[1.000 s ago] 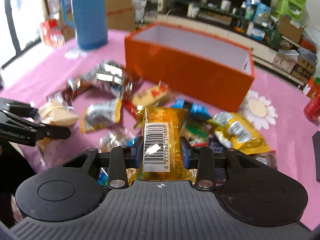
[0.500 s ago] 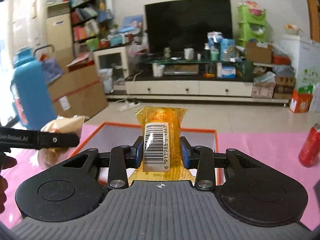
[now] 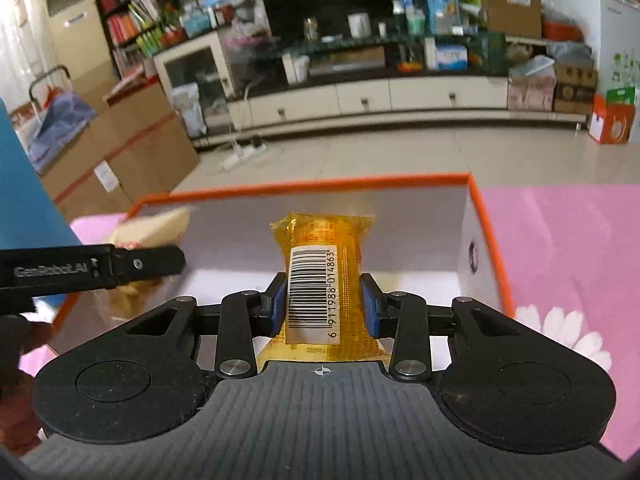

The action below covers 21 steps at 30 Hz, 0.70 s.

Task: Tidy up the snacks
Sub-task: 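Carry both packets into the orange box and open both grippers, then grasp the brown pastry bag with the right gripper while the left grasps the blue cookie packet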

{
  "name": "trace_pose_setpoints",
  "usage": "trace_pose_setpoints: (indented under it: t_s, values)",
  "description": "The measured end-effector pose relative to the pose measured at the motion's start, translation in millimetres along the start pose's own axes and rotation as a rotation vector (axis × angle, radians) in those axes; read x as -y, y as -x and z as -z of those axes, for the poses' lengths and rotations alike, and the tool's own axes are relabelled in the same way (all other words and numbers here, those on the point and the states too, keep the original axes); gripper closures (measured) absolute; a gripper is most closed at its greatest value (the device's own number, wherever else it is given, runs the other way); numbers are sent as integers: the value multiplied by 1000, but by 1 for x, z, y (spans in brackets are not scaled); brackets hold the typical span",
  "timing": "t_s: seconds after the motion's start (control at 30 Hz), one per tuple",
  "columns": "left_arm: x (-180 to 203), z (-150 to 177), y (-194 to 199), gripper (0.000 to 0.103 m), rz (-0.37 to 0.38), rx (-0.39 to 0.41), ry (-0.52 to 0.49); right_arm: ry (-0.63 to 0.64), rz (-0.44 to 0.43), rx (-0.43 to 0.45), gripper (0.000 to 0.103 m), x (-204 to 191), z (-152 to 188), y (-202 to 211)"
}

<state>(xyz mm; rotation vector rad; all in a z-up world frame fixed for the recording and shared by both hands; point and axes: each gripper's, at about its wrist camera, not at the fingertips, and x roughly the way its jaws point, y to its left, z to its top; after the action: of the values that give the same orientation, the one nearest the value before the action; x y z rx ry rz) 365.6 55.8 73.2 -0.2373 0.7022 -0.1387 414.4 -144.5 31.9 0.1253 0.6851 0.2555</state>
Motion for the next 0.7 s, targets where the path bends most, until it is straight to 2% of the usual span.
trace_pose_setpoints:
  t_s: [0.03, 0.13, 0.2, 0.27, 0.37, 0.43, 0.57, 0.7]
  values:
    - [1, 1, 0, 28, 6, 3, -4, -2, -3, -11, 84, -1, 2, -4]
    - [1, 1, 2, 27, 13, 14, 0, -13, -11, -21, 78, -1, 6, -9]
    - [-1, 0, 8, 27, 28, 29, 18, -1, 0, 3, 69, -3, 4, -4]
    - [-1, -2, 16, 26, 45, 52, 31, 5, 4, 39, 56, -6, 1, 6]
    - [7, -3, 25, 26, 41, 83, 15, 26, 14, 85, 42, -10, -2, 20]
    - [14, -4, 32, 25, 31, 97, -2, 46, 22, 104, 41, -11, -3, 29]
    - [29, -1, 49, 24, 12, 120, -53, 40, 17, 122, 32, -7, -1, 49]
    - [44, 18, 81, 22, -36, 134, -115, 7, 10, 173, 28, 2, 18, 93]
